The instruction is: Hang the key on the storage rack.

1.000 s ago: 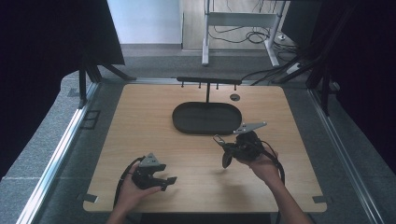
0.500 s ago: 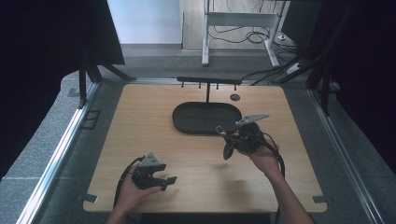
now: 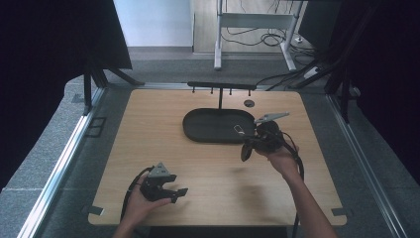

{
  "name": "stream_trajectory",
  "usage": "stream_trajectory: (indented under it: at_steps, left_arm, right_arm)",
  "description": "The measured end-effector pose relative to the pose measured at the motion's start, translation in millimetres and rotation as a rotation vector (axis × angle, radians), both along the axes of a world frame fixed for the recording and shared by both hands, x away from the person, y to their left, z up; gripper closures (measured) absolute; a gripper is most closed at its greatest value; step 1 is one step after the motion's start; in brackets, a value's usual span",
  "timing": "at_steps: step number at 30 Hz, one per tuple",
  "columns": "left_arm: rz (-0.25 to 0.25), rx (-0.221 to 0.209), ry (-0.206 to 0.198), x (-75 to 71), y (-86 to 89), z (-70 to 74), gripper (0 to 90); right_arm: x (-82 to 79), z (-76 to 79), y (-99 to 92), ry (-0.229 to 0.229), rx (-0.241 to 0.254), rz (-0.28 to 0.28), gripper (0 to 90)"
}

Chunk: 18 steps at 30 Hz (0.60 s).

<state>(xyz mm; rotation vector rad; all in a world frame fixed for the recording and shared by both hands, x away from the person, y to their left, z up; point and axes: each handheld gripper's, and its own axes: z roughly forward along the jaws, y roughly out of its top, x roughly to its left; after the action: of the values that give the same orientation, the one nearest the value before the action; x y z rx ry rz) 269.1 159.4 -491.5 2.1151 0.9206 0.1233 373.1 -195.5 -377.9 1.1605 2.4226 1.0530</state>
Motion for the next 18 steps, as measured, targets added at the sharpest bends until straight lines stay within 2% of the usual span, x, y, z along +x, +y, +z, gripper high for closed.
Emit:
stream_trajectory:
  at_steps: [18]
  left_arm:
    - [0.001, -0.001, 0.003, 0.3, 1.9, 0.7, 29.8]
  right_arm:
    - [23.5, 13.5, -0.4, -0.005, 0.008, -0.04, 80.8]
